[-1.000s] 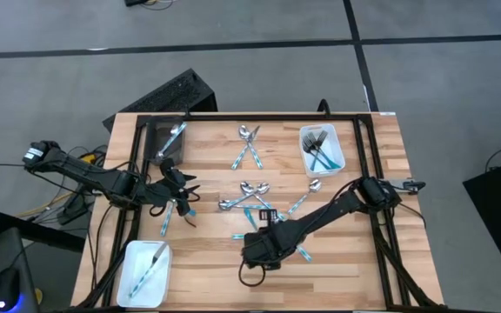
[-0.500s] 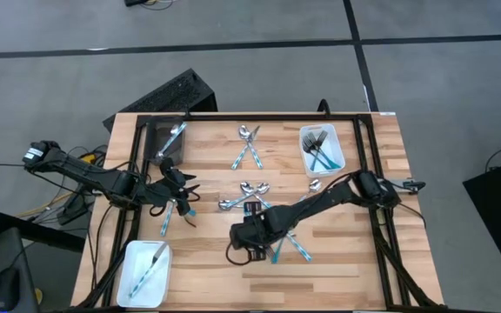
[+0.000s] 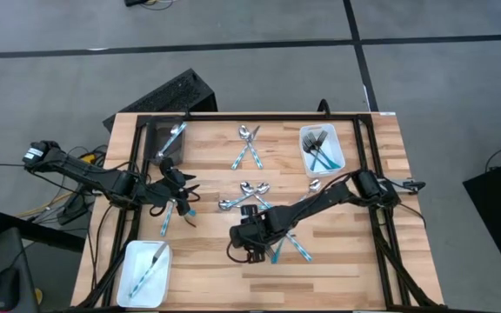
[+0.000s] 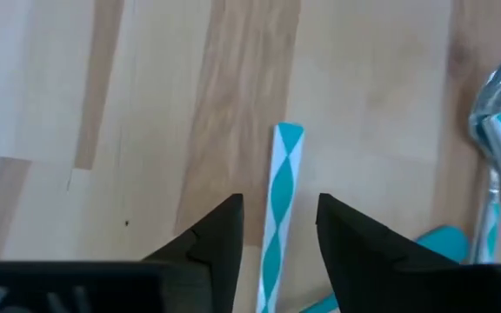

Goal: Sort silverware by color (type)
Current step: Put the light blue table knife into the bottom white bin, then put the light blue spoon into the black bin

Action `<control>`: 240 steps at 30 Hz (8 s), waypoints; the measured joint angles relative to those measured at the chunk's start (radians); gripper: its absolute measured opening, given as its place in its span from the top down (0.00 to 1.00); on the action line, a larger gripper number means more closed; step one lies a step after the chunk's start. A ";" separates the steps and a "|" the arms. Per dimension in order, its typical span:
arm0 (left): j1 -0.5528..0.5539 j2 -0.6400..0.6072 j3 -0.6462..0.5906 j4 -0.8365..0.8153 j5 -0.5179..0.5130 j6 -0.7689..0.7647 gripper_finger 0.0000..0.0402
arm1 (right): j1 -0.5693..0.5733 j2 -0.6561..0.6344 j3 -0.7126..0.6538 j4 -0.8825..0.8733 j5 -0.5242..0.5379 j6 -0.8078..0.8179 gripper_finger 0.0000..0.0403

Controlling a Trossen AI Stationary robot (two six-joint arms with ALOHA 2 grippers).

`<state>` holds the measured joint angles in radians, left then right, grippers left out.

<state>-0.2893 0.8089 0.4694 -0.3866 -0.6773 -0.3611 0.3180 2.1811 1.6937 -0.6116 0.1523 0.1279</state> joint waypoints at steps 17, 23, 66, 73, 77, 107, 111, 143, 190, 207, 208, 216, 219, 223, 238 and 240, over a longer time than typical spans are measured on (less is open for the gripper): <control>0.000 0.000 0.000 -0.010 0.000 -0.002 0.66 | -0.013 0.000 -0.069 0.048 -0.025 0.055 0.61; 0.000 0.000 0.000 -0.020 0.000 -0.002 0.66 | -0.016 0.000 -0.069 0.043 -0.024 0.058 0.61; 0.000 0.000 0.000 -0.027 -0.003 -0.018 0.66 | -0.010 0.003 -0.044 -0.065 0.000 0.126 0.88; 0.000 0.000 0.000 -0.027 -0.003 -0.018 0.66 | 0.006 0.002 0.055 -0.221 0.104 0.124 0.88; 0.000 0.000 0.000 -0.027 -0.003 -0.018 0.66 | 0.022 -0.019 0.083 -0.228 0.158 0.105 0.88; -0.002 0.052 -0.354 1.045 0.225 0.272 0.57 | -0.003 -0.458 -0.785 1.482 0.502 -0.196 0.88; -0.002 0.159 -0.347 1.217 0.246 0.363 0.46 | -0.060 -0.457 -0.786 1.486 0.434 -0.185 0.87; 0.188 0.581 0.069 1.134 0.546 0.323 0.96 | -0.082 -0.455 -0.785 1.545 0.321 -0.252 0.81; -0.914 0.486 0.458 -0.782 0.299 -1.679 0.57 | 0.035 -0.467 -0.779 1.280 0.509 -0.053 0.50; -0.739 0.412 0.458 -0.857 -0.099 -1.385 0.57 | 0.034 -0.467 -0.779 1.097 0.507 0.068 0.50; -0.730 0.412 0.458 -0.857 -0.141 -1.364 0.57 | 0.034 -0.467 -0.779 1.081 0.507 0.068 0.50; -0.569 0.417 0.430 -0.860 -0.505 -1.103 0.57 | -0.062 -0.467 -0.779 0.882 0.587 0.196 0.54; -0.436 0.396 0.411 -0.865 -0.442 -0.996 0.57 | -0.142 -0.467 -0.779 0.886 0.579 0.186 0.55; -0.269 0.357 0.374 -0.825 -0.369 -0.816 0.57 | -0.267 -0.466 -0.779 0.882 0.503 0.180 0.56; 0.159 0.101 -0.016 0.069 -0.058 0.002 0.57 | -0.554 -0.458 -0.779 0.945 0.173 0.191 0.56; 0.227 0.080 -0.037 0.163 0.008 0.085 0.57 | -0.572 -0.458 -0.779 0.952 0.145 0.217 0.56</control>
<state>-0.0627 0.8889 0.4327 -0.2239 -0.6689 -0.2758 -0.2544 1.7229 0.9146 0.3405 0.2978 0.3447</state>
